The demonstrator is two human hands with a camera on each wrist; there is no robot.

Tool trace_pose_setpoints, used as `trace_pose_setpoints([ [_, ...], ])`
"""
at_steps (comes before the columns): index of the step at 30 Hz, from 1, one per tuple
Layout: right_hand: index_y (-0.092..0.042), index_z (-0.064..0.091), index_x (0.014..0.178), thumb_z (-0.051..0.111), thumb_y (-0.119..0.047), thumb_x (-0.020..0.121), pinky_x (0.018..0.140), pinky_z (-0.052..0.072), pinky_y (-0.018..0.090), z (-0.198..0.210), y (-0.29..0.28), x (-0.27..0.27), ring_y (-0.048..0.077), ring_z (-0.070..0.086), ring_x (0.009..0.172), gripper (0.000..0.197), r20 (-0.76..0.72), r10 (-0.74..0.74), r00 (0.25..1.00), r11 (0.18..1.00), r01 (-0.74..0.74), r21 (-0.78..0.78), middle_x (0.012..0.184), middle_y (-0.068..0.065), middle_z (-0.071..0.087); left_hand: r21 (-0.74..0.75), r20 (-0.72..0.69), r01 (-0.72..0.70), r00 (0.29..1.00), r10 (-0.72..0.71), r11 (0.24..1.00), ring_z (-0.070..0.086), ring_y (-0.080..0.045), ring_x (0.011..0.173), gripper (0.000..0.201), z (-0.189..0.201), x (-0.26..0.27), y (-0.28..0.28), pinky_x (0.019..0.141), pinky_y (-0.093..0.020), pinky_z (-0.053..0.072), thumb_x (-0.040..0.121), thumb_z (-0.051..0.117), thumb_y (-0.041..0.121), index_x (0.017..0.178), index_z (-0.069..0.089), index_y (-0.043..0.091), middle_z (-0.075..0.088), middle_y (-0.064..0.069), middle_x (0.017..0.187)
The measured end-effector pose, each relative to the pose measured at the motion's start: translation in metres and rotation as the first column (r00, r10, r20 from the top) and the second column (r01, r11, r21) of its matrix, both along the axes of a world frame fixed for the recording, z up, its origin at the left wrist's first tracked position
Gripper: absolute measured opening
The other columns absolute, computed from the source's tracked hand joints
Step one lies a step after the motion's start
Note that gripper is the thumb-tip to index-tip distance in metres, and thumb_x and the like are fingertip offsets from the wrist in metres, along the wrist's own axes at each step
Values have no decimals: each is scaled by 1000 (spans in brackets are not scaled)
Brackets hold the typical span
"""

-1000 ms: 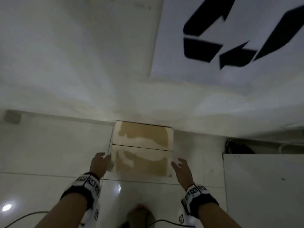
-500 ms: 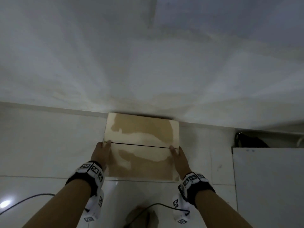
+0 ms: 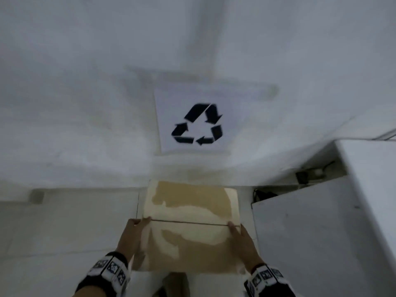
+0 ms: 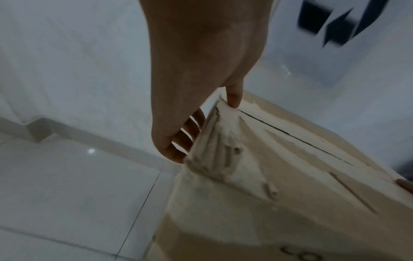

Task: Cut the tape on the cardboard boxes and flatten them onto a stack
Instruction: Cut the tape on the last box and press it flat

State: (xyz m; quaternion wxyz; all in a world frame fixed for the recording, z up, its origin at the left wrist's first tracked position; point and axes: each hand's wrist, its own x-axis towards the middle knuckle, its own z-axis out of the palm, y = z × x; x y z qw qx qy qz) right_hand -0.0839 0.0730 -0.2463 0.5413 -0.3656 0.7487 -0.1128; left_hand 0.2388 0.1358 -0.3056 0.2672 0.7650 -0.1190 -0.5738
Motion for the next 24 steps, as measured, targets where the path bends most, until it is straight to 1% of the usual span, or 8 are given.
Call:
trace_pose_setpoints([
  [3,-21,51,132,50,-54,94,100,42,37,77,16,-25,20,54,109,50,-8,-47,999,996,46,-82,130,4,59,-100,-3,5,1000,-6,995,57,-31,60,47,94,-22,-8,60,-41,46,86,68,40,77,49,-1,54,-19,73],
  [5,-24,53,134,53,-58,92,103,43,41,125,14,-47,23,56,114,54,-33,-88,996,987,83,-138,129,2,60,-185,10,27,1000,-26,982,57,-30,63,33,158,-45,-15,58,-37,45,91,64,28,88,49,-1,55,-18,78],
  [8,-24,56,132,56,-55,90,91,46,34,192,17,-81,20,59,106,53,-31,-138,990,951,123,-283,120,-1,63,-300,-43,25,998,-40,954,64,-36,83,29,236,-80,-29,65,-40,51,90,66,26,110,50,11,62,-18,100],
  [11,-25,62,122,55,-47,95,73,49,25,261,18,-127,14,64,97,35,42,-186,982,896,187,-403,110,-4,69,-448,-1,104,993,-117,888,64,-36,84,32,303,-126,-42,68,-41,51,89,66,26,115,52,14,65,-16,99],
  [14,-26,61,126,51,-47,98,82,52,32,316,20,-183,17,63,102,37,52,-208,977,844,206,-495,119,-1,66,-555,36,183,980,-196,811,64,-31,82,28,364,-178,-47,65,-38,50,89,66,26,113,54,16,66,-11,94],
  [18,-27,63,120,53,-42,98,75,55,30,363,29,-267,16,67,96,28,90,-227,970,767,235,-597,110,-5,70,-680,126,310,942,-311,664,62,-20,83,32,418,-250,-49,63,-27,45,89,65,28,119,55,21,63,-9,99],
  [21,-32,65,121,62,-48,89,89,55,39,380,37,-344,16,66,101,36,75,-238,968,721,228,-654,110,-7,71,-695,215,399,909,-357,599,57,-14,71,40,436,-316,-51,53,-24,39,90,65,28,127,50,26,58,-5,91],
  [24,-31,66,118,65,-28,90,68,52,21,396,55,-411,6,63,86,27,107,-214,971,664,225,-713,108,-7,70,-712,190,403,899,-395,575,64,-21,75,49,440,-388,-49,59,-27,51,92,64,19,137,45,25,61,-6,100],
])
